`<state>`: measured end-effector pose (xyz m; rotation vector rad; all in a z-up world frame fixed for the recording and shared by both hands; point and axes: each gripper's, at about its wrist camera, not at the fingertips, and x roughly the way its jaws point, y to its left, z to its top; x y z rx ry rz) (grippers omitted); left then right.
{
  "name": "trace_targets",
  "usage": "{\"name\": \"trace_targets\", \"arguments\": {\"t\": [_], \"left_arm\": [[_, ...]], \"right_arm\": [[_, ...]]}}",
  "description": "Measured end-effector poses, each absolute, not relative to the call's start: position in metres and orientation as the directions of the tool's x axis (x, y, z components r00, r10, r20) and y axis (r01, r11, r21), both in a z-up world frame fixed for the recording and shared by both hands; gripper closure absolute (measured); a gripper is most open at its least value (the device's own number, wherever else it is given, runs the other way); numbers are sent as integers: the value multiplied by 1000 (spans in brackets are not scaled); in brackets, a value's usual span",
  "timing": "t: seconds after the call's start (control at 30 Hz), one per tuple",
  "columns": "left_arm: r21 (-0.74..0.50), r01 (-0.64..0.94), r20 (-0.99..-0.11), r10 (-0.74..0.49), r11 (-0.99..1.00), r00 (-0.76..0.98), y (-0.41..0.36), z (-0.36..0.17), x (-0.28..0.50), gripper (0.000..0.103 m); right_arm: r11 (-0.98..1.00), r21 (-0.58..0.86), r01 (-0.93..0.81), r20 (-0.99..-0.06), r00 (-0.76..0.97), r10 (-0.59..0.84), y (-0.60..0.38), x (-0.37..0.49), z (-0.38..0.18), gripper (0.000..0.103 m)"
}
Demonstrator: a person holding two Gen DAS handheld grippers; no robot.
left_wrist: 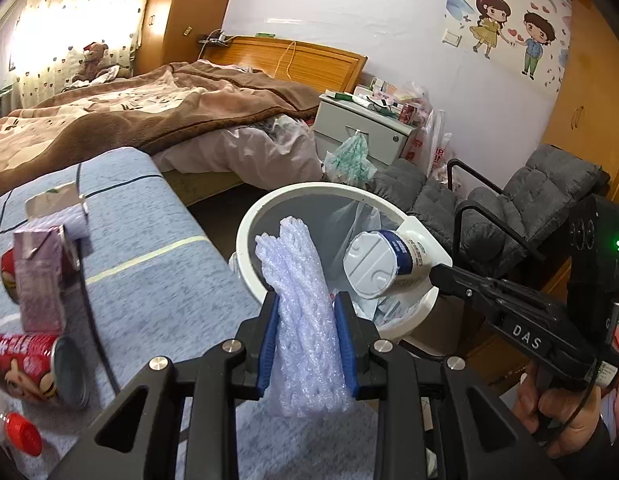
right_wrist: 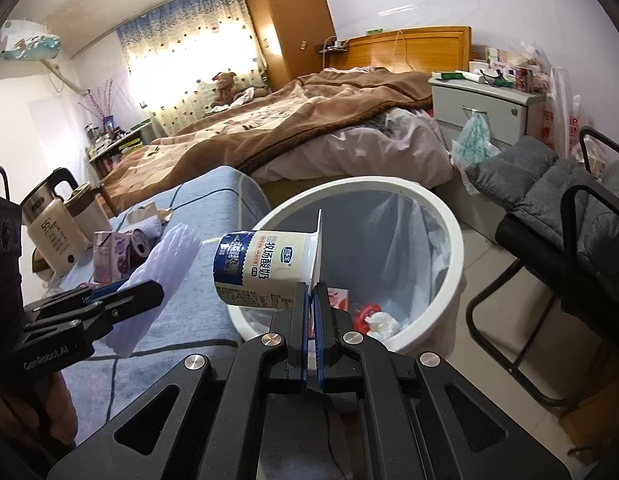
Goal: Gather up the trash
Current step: 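Carry mesh sleeve and yogurt cup over the bin and open both grippers, then move both open grippers back over the table toward the bottle and cans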
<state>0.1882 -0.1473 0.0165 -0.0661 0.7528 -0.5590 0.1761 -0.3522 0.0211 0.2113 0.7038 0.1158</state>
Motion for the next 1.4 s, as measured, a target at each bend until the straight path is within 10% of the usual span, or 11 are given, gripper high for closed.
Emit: {"name": "trace_targets", "arguments": {"t": [0.63,0.7,0.87,1.4], "left_arm": [[-234,497,-689,-503,836,521,-197,-8,239,61],[-244,487,-686,-504,839,525,-196,-10,242,38],[-255,466,-681,-500,847,535,-190,-13,242,38],[-226,384,-622,-436,895,651,-137,7,196,38]], "right_arm": [[976,211,49,-702,703,116,-375,201,-5,100],[974,218,57,-708,696,118,-375,202,-7,98],[974,214,72,-705,702,103,-377,201,-9,74],[965,263,-18,-628,755,186,-351,169,13,59]]}}
